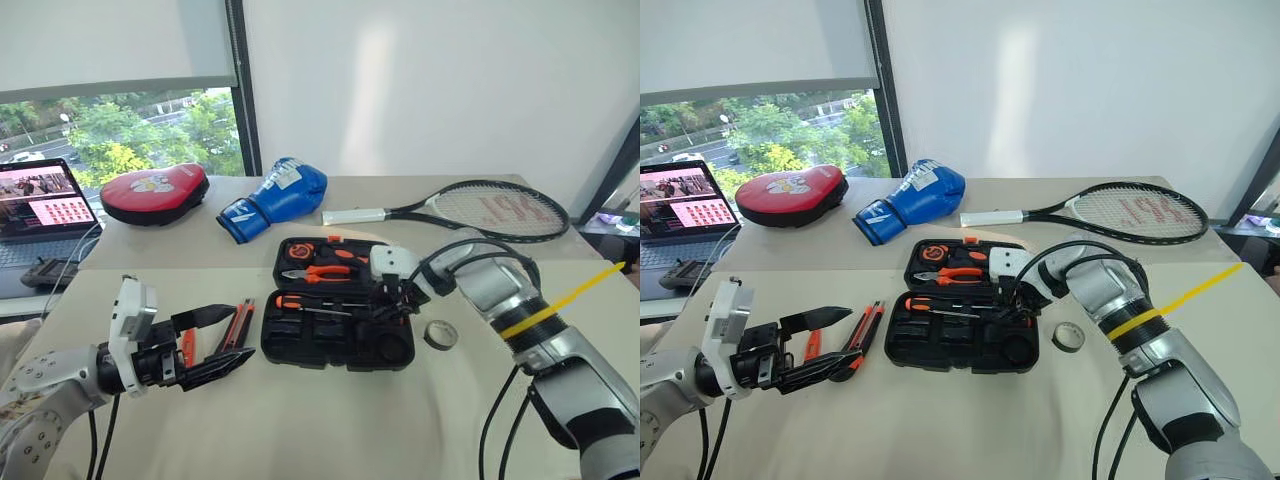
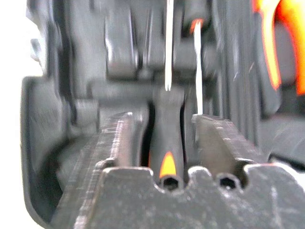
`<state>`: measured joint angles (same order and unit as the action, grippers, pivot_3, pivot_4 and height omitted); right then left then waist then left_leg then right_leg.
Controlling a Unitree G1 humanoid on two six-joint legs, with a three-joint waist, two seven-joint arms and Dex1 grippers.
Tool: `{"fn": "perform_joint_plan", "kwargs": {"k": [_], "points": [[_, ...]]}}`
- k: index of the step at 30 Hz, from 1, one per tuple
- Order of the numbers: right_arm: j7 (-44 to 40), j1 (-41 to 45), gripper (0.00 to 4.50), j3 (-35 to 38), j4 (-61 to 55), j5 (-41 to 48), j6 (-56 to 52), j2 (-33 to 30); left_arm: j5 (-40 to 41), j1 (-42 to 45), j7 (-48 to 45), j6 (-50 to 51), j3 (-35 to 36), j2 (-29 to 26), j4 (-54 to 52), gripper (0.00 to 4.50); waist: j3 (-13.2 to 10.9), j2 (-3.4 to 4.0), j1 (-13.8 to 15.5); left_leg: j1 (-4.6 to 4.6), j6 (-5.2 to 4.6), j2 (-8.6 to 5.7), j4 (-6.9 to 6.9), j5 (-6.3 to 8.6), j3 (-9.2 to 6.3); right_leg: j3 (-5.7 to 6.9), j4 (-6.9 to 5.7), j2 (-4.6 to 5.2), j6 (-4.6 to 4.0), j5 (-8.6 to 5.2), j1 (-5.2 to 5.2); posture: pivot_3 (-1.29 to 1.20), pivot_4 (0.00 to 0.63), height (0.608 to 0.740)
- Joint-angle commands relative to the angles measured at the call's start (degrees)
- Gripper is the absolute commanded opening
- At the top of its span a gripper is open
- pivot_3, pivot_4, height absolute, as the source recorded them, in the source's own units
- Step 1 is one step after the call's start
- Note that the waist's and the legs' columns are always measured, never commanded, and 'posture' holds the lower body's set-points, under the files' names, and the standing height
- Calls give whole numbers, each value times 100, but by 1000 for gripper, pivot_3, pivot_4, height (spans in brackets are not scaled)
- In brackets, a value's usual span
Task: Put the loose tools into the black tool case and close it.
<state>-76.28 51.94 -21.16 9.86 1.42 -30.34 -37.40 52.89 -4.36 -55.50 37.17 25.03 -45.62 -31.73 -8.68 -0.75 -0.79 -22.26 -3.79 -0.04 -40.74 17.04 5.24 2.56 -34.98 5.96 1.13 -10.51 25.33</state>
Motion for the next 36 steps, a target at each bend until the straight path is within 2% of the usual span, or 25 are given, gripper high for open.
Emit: {"fn": "perform_joint_plan", "kwargs": {"k": [1, 3, 5, 7, 9, 11, 14, 17, 19, 21, 23, 24, 26, 27, 29, 31, 36], "points": [[629, -375, 735, 804, -816, 464, -618, 129, -42, 1, 12, -221, 99, 33, 11, 4500, 0, 0, 18, 0, -2, -1, 0, 1, -1, 3, 0, 7, 0, 0, -2, 0, 150, 740], [1512, -888, 102, 1113, -1240, 403, -886, 487, -90, -34, 16, -295, 94, 82, 55, 4500, 0, -1, 11, -1, -3, -2, -1, 2, -1, 4, 0, 18, 0, 0, -2, 0, 150, 740], [2399, -1549, 102, 1277, -1608, 223, -896, 910, -146, -107, 15, -374, 86, 140, 89, 4500, 1, -2, 12, 6, -1, 1, 0, 3, -4, 4, -2, 27, 0, 0, -8, 0, 150, 740], [2904, -1858, 102, 1303, -1756, 81, -903, 1135, -171, -166, -3, -423, 94, 161, 105, 4500, 0, 0, 12, 5, 11, 2, 5, 6, -6, 5, -4, 29, -1, 0, -5, 0, 150, 740], [3320, -2177, 102, 994, -1818, -240, -689, 1268, -179, -237, -16, -444, 140, 169, 121, 4500, -7, 12, 8, -7, 30, -4, 4, 13, -2, 3, -10, 14, -1, -1, 11, 0, 150, 740], [3514, -2495, 102, 356, -1739, -648, -498, 1276, -212, -303, -46, -480, 165, 163, 135, 4500, -5, 13, 5, 2, 3, -9, 3, -2, 9, -5, -12, 9, -1, -1, 5, 0, 150, 740], [3595, -2633, 102, -211, -1531, -989, -347, 1274, -286, -311, -49, -552, 171, 132, 213, 4500, 1, 4, -10, 30, 4, -3, 3, -1, 5, 0, -6, -6, -4, -4, -23, 0, 150, 740], [3746, -2574, 102, -727, -766, -1530, -55, 1256, -326, -328, 81, -556, 196, 157, 276, 4500, 21, -27, -42, 60, 8, 4, 4, -4, 10, -10, -9, -18, -49, -34, -42, 0, 150, 740], [3779, -2546, 102, -828, -393, -1673, 343, 1234, -327, -335, 254, -500, 214, 194, 247, 4500, 36, -33, -42, 114, 16, 29, 6, 0, 13, -14, -6, -40, -58, -42, -93, 0, 150, 740], [3687, -2572, 102, -820, -399, -1739, 786, 1057, -308, -315, 759, -310, 265, 282, 194, 4500, 67, -85, -27, 166, 26, 53, 19, 48, 10, -10, -3, -57, -41, -76, -115, 0, 150, 740], [3481, -2696, 102, -460, -751, -1313, 1162, 1027, -393, -304, 1332, -176, 323, 391, 124, 4500, 78, -102, 22, 204, 41, 66, 35, 56, 10, -12, -3, -54, -42, -82, -137, 0, 150, 740], [3301, -2818, 102, -89, -1043, -758, 1285, 1155, -419, -304, 1603, -122, 363, 450, 94, 4500, 79, -104, 59, 203, 46, 66, 39, 55, 8, -12, -3, -51, -43, -82, -136, 0, 150, 740], [2696, -3040, 102, 867, -1866, 791, 1490, 1392, -381, -269, 2348, 250, 429, 543, 33, 4500, 81, -116, 109, 199, 53, 67, 52, 52, 7, -18, -4, -46, -52, -76, -128, 0, 150, 740], [2587, -3044, 102, 1384, -2289, 1600, 919, 1500, -540, -236, 2704, 426, 380, 527, 0, 4500, 75, -129, 118, 195, 58, 67, 69, 49, 7, -20, -3, -47, -70, -53, -122, 0, 150, 740], [2418, -3088, 619, 1926, -2933, 2416, 471, 1363, -913, -67, 3715, 1053, 232, 488, -148, 4500, 31, -75, 102, 154, 68, 76, 74, 43, 5, -24, -3, -45, -66, -31, -104, 0, 150, 740], [2191, -3155, 1152, 1956, -3301, 2591, 280, 1002, -870, 110, 4265, 1575, 225, 559, -130, 4500, 26, -65, 94, 96, 78, 74, 89, -12, 7, -27, -15, -48, -72, -25, -28, 0, 150, 740], [1858, -3116, 2897, 2124, -3814, 3129, -82, 323, -964, 443, 5248, 2861, 8, 778, 2, 4500, 25, -69, 89, 92, 107, 90, 109, -1, -3, -7, -6, -71, -97, -44, -19, 0, 150, 740]]}}
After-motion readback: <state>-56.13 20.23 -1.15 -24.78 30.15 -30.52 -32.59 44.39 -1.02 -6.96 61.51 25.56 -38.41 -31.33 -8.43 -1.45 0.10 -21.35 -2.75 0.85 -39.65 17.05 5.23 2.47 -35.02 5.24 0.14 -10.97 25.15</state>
